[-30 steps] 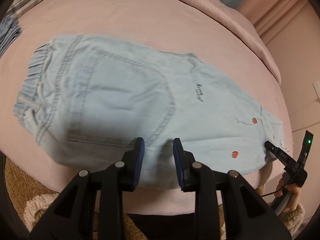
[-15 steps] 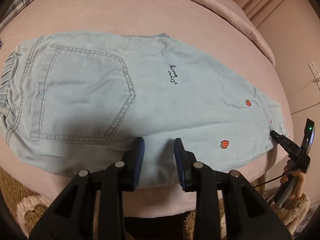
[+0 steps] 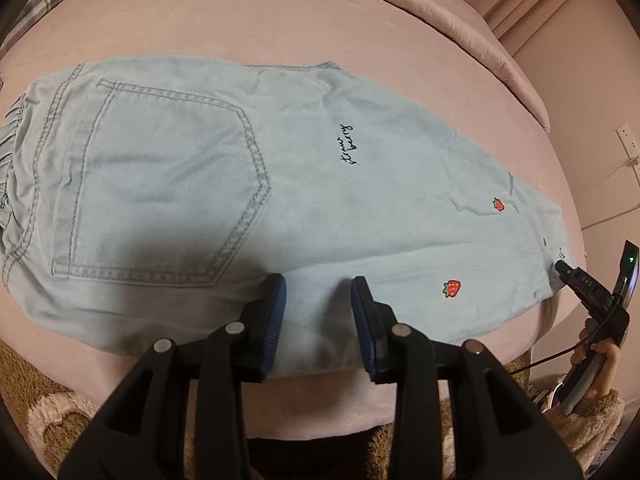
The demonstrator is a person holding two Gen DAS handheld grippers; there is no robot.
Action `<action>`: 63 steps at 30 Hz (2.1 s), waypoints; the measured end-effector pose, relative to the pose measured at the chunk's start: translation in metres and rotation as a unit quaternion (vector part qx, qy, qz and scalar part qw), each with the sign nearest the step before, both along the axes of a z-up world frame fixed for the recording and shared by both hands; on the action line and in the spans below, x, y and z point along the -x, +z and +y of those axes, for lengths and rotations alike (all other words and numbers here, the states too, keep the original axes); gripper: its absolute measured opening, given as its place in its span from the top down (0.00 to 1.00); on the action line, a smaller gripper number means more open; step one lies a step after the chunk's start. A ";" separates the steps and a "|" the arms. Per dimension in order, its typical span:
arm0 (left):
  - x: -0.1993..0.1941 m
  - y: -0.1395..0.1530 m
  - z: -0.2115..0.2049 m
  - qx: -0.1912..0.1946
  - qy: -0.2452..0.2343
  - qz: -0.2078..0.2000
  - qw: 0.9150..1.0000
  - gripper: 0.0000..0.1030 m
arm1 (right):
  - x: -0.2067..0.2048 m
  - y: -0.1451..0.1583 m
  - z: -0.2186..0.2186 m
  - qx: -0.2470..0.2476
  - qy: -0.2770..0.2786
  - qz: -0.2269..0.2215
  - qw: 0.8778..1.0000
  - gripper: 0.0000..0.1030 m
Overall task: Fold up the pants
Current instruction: 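Pinch and pull the leg fabric with the right tool to flatten the jeans, then grasp the leg hem with the right tool and lift it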
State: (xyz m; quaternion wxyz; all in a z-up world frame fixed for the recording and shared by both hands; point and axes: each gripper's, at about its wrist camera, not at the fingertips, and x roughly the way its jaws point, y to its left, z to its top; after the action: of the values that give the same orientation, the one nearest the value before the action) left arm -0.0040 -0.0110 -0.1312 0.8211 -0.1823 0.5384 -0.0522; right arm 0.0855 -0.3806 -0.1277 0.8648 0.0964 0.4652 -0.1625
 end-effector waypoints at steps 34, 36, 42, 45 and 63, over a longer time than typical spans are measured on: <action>-0.003 0.000 -0.007 -0.014 -0.016 0.001 1.000 0.55 | 0.018 -0.027 -0.061 -0.025 -0.078 -0.011 0.997 0.91; -0.004 -0.001 -0.008 -0.013 -0.015 0.001 1.000 0.55 | 0.017 -0.021 -0.062 -0.014 -0.078 -0.005 0.997 0.91; -0.004 -0.002 -0.009 -0.014 -0.014 0.000 1.000 0.55 | 0.020 -0.016 -0.087 -0.059 -0.095 -0.019 0.994 0.87; -0.004 -0.002 -0.010 -0.014 -0.013 0.001 1.000 0.55 | 0.022 -0.012 -0.089 -0.053 -0.092 -0.025 0.994 0.86; -0.003 -0.002 -0.018 -0.032 -0.019 -0.002 0.999 0.49 | 0.026 -0.012 -0.090 -0.050 -0.111 -0.034 0.992 0.86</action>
State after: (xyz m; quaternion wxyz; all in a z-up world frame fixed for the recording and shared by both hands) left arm -0.0007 -0.0294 -0.1333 0.8262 -0.1452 0.5419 -0.0508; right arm 0.0599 -0.4703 -0.1392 0.8507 0.1963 0.4297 -0.2306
